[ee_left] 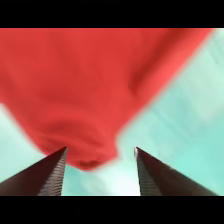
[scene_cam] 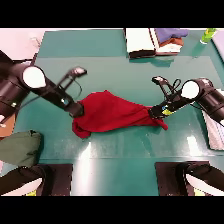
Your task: Fold the shirts.
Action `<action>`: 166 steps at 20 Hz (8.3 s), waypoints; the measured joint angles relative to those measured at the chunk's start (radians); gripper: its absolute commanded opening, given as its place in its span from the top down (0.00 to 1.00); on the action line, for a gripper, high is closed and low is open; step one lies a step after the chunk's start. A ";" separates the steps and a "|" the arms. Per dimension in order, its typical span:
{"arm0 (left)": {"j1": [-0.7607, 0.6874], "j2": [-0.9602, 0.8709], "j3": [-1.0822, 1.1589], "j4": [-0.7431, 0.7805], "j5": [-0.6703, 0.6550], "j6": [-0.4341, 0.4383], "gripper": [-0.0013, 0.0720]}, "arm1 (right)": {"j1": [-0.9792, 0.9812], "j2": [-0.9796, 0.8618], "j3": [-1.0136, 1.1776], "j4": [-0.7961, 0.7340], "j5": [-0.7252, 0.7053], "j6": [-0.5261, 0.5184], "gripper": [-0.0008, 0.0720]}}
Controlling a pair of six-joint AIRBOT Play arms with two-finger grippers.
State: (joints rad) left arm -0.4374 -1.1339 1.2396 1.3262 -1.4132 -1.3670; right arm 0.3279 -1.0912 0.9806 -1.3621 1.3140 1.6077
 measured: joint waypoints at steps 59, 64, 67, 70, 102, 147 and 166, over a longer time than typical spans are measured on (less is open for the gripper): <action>0.285 0.193 0.800 0.101 0.304 -0.091 0.94 | -0.001 0.127 1.026 -0.288 0.291 0.074 0.97; 0.285 -0.130 0.735 0.117 0.206 -0.099 0.94 | -0.001 0.017 0.842 -0.290 0.315 0.134 0.97; 0.285 -0.346 0.708 0.117 0.169 -0.109 0.94 | -0.009 -0.119 0.736 -0.287 0.291 0.145 0.97; 0.285 -0.503 0.698 0.117 0.146 -0.114 0.94 | -0.055 -0.278 0.677 -0.246 0.212 0.143 0.96; 0.296 0.048 -0.324 0.127 0.146 -0.333 0.33 | -0.626 -0.195 -0.121 0.061 -0.007 -0.028 0.50; 0.294 0.427 0.718 0.071 0.343 -0.251 0.95 | -0.641 0.331 0.851 0.006 0.040 -0.066 0.97; 0.300 -0.324 0.433 0.103 0.201 -0.246 0.94 | -0.523 -0.235 0.536 -0.022 0.091 -0.090 0.97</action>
State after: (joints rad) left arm -0.1375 -1.4582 1.6730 1.4296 -1.2125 -1.6131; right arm -0.1947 -1.3258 1.5162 -1.3842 1.4048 1.5181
